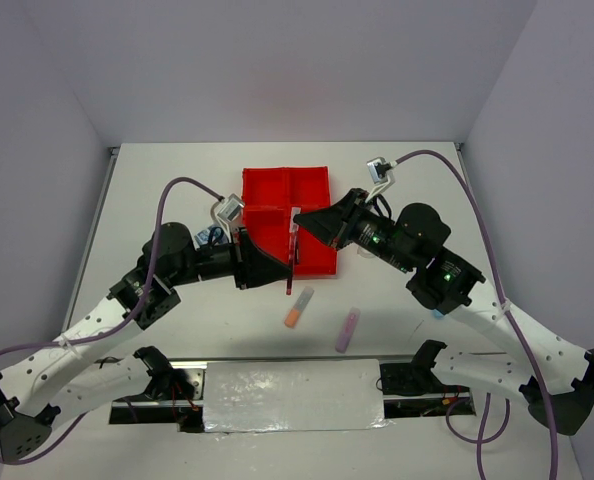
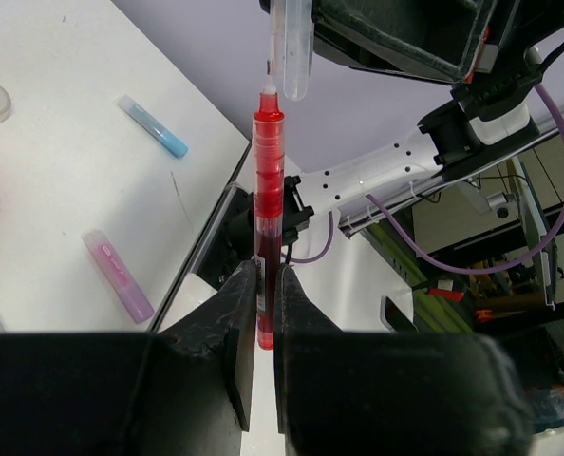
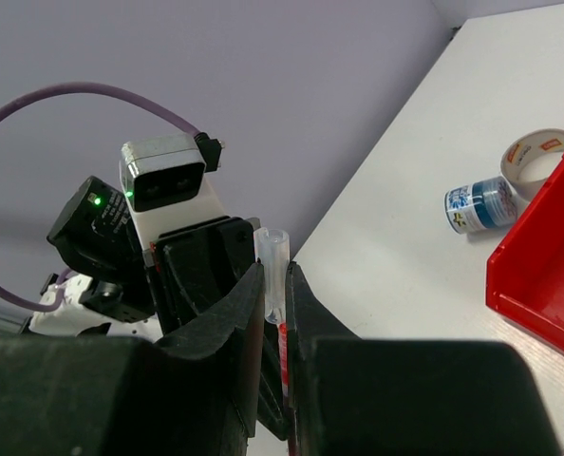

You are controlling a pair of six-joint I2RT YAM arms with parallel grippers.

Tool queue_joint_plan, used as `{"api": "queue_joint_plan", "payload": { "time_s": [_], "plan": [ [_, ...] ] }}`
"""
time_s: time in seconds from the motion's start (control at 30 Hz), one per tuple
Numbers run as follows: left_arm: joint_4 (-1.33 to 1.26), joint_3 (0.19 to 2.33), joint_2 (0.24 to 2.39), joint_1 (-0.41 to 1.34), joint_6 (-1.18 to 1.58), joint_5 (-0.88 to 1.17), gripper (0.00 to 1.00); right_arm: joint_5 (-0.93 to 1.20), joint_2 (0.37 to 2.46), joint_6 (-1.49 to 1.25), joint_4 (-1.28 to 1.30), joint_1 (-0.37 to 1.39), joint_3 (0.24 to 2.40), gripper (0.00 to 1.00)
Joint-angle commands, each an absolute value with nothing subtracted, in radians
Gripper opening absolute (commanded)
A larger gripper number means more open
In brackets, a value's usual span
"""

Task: Sort the stationery into containers
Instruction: Close the pen cap on the pen.

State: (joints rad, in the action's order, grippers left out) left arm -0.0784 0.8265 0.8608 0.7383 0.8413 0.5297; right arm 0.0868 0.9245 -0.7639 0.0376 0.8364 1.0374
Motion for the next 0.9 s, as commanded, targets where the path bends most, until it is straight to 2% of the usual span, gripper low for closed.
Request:
{"api": "queue_joint_plan", "payload": {
  "time_s": [0.0,0.87],
  "plan": [
    [-0.155,0.881,0.859,0.744,0.830,0.546,0.00,0.080,0.930,-0.732,0.051,0.850,1.022,0.00],
    [-0.144,0.857,0.836,0.744,0.838,0.540,0.00,0.040,0.965,-0.650,0.066,0.856,1.118,0.00]
  ]
}}
